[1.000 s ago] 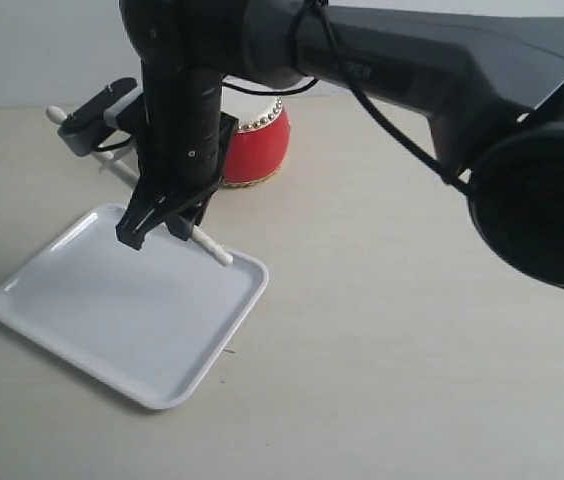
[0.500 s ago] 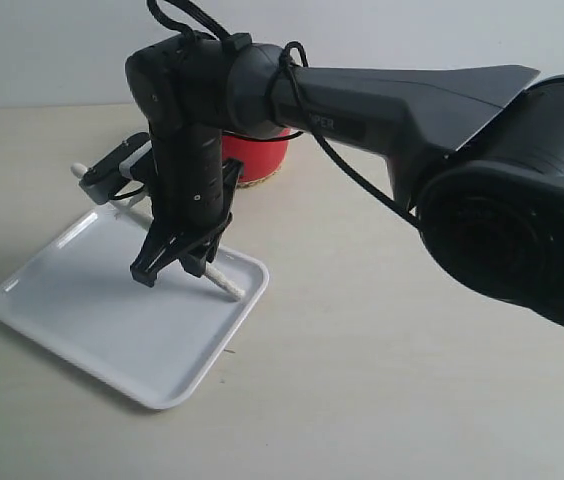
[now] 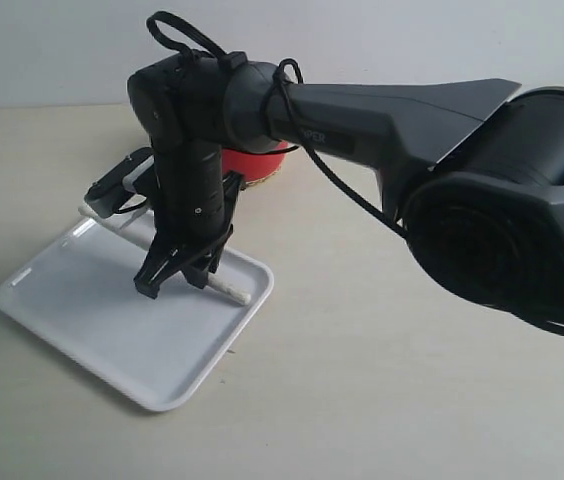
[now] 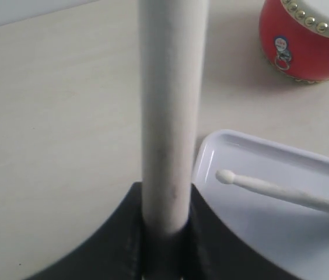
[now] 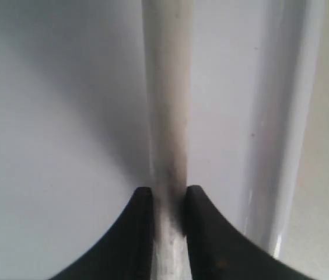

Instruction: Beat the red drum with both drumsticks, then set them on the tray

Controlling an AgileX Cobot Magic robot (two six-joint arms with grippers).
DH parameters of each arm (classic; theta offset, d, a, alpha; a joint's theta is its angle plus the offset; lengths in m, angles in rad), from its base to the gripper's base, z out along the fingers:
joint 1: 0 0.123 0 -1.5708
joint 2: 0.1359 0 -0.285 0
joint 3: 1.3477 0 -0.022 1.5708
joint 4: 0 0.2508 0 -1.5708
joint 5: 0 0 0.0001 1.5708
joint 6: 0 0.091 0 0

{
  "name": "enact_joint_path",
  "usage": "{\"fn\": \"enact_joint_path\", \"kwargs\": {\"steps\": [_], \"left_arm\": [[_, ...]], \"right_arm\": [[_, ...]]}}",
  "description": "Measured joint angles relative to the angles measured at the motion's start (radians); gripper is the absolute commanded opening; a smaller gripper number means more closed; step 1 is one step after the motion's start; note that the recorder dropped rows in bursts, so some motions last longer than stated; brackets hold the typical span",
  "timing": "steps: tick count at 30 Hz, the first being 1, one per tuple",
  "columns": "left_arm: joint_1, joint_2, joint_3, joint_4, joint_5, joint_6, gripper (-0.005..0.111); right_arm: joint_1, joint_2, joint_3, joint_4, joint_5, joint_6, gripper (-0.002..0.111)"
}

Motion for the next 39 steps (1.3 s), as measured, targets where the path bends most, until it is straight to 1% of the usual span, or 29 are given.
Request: {"fn": "enact_joint_path", "kwargs": {"steps": [8, 11, 14, 17, 20, 23, 26, 33, 36, 39], "left_arm": [[0.000, 0.000, 0.000, 0.000, 0.000, 0.002, 0.000], [0.000, 0.000, 0.000, 0.000, 0.000, 0.002, 0.000], [0.000, 0.000, 0.000, 0.000, 0.000, 0.002, 0.000], [0.000, 0.000, 0.000, 0.000, 0.000, 0.002, 0.000], [0.000, 0.000, 0.000, 0.000, 0.000, 0.002, 0.000], [0.000, 0.000, 0.000, 0.000, 0.000, 0.002, 0.000], [0.000, 0.000, 0.000, 0.000, 0.000, 0.002, 0.000], [0.000, 0.000, 0.005, -0.016, 0.000, 0.016, 0.000], [0.000, -0.002, 0.039, -0.092, -0.036, 0.076, 0.000], [0.000, -0.002, 0.087, -0.226, -0.080, 0.192, 0.000]], "right_arm": [[0.000, 0.016, 0.000, 0.000, -0.001, 0.001, 0.000], [0.000, 0.016, 0.000, 0.000, -0.001, 0.002, 0.003], [0.000, 0.016, 0.000, 0.000, -0.001, 0.002, 0.012], [0.000, 0.016, 0.000, 0.000, -0.001, 0.002, 0.027], [0.000, 0.016, 0.000, 0.000, -0.001, 0.010, 0.043], [0.000, 0.016, 0.000, 0.000, -0.001, 0.020, 0.053], [0.000, 0.016, 0.000, 0.000, -0.001, 0.025, 0.056], [0.000, -0.015, 0.000, 0.003, 0.001, 0.026, 0.056], [0.000, -0.042, 0.000, 0.003, 0.001, 0.024, 0.056], [0.000, -0.072, 0.000, 0.003, 0.001, 0.007, 0.056]]}}
